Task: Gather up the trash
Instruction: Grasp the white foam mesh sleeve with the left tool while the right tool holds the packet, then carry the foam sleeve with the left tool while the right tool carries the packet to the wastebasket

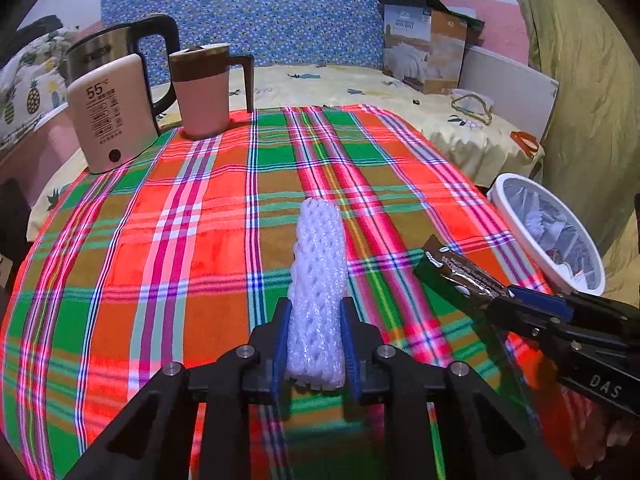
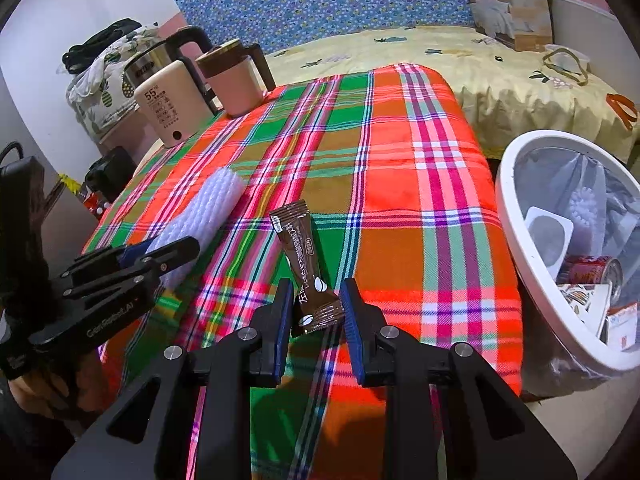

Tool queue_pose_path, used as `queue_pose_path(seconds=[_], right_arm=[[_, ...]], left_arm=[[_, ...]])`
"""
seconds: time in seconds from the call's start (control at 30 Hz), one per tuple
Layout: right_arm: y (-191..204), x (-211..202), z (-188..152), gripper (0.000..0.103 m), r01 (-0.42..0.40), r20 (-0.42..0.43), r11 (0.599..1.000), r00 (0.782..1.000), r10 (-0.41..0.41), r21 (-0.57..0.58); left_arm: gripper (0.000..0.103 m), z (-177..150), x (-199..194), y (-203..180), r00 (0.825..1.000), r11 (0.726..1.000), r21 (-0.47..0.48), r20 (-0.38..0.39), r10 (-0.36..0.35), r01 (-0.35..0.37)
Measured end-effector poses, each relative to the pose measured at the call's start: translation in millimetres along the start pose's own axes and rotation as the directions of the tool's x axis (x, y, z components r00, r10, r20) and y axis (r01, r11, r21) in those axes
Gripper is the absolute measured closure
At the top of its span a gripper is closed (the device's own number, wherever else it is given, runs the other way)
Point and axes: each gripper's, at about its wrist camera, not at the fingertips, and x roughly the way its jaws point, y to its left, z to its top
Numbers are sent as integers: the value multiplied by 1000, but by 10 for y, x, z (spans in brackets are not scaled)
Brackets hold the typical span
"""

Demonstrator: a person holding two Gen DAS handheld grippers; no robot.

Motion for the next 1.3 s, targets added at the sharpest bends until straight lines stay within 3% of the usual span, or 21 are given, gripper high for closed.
queue_pose_path(seconds=[0.7,1.3], right_arm=[[13,-535,-128,76,21,93,1000,995,-20,-7],[-512,-832,-181,76,91,161,991,981,-105,93]], left_arm=[[81,-201,-681,-452,990,994,-14,87,-109,111],[81,-52,-601,-1088,975,977,73,75,-208,203]])
